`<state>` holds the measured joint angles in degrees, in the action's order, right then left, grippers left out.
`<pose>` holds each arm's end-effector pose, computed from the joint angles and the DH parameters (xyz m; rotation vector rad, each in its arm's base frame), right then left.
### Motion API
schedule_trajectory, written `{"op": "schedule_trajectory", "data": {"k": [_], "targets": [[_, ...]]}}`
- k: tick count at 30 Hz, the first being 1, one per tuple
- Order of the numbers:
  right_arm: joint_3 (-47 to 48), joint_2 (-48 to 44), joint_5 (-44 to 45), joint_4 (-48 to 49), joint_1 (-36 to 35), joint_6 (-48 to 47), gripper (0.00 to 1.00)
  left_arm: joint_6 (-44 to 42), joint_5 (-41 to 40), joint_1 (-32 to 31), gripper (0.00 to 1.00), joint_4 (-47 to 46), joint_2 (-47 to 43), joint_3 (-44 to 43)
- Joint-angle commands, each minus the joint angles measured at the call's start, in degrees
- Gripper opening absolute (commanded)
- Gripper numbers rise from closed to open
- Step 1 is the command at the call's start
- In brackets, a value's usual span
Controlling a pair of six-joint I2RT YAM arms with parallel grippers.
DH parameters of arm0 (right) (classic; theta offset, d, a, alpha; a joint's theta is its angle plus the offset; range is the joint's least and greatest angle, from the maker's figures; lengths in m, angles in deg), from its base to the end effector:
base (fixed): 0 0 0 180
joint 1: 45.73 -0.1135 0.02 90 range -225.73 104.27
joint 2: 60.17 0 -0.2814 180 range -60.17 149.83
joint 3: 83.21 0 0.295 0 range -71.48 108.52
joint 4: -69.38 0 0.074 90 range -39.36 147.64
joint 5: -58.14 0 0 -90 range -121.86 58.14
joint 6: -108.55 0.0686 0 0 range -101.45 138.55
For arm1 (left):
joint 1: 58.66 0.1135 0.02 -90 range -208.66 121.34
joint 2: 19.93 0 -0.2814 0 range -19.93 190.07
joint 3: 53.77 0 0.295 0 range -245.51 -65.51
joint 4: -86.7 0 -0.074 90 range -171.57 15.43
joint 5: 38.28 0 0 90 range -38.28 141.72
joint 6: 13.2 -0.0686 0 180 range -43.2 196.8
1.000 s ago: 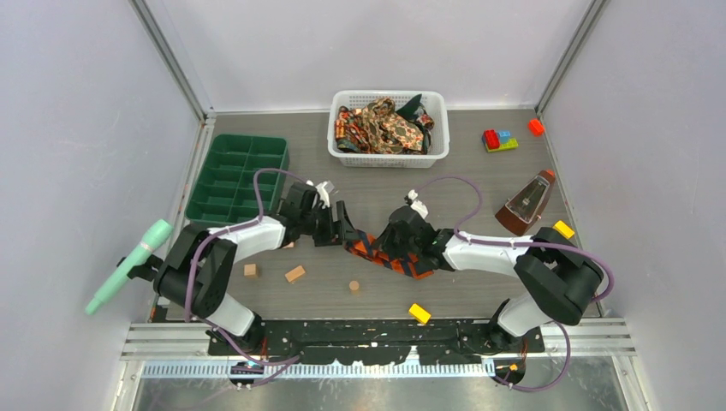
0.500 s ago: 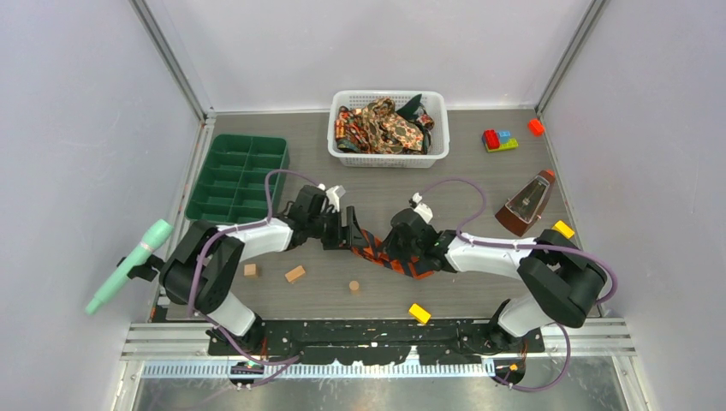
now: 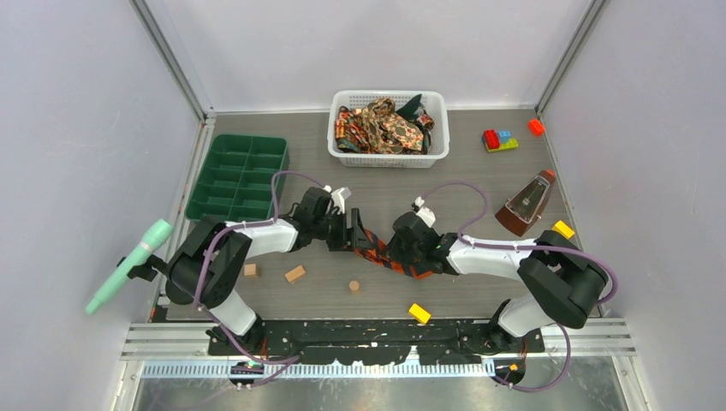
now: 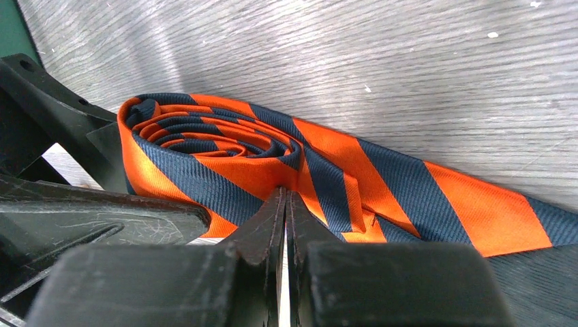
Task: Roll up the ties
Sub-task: Roll the tie at the center of the board.
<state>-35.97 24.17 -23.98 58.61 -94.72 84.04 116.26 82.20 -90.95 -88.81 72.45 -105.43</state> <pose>0.2189 0.2374 0.1103 0.4307 2.5015 0.7273 0.2765 -0.2159 0.1077 0.1265 2.5681 -1.1811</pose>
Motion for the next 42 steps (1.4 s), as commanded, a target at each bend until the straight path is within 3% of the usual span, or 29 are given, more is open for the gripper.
{"op": "schedule_trajectory", "data": {"k": [1,10,19,31,42], "targets": [[-0.69,-1.16,1.26,-2.05,-0.14,0.25,0.08,0.79,-0.46,-0.85,0.67,-2.94,1.37,-0.99],[-0.88,-2.66,0.87,-2.56,-0.14,-0.23,0.09,-0.26,-3.98,-2.87,0.49,0.64,1.80,-3.25],[0.63,-15.31,2.53,-11.30,-0.14,-4.21,0.31,-5.81,-16.50,-5.63,0.46,17.06,-1.24,-8.83],[4.07,-32.71,12.64,-30.92,-0.05,-7.56,0.36,-12.33,-44.84,-15.94,0.45,35.40,1.94,-20.96],[8.15,-40.72,17.63,-38.62,-0.05,-7.14,0.37,-12.37,-67.70,-25.98,0.43,48.85,13.76,-32.66]]}}
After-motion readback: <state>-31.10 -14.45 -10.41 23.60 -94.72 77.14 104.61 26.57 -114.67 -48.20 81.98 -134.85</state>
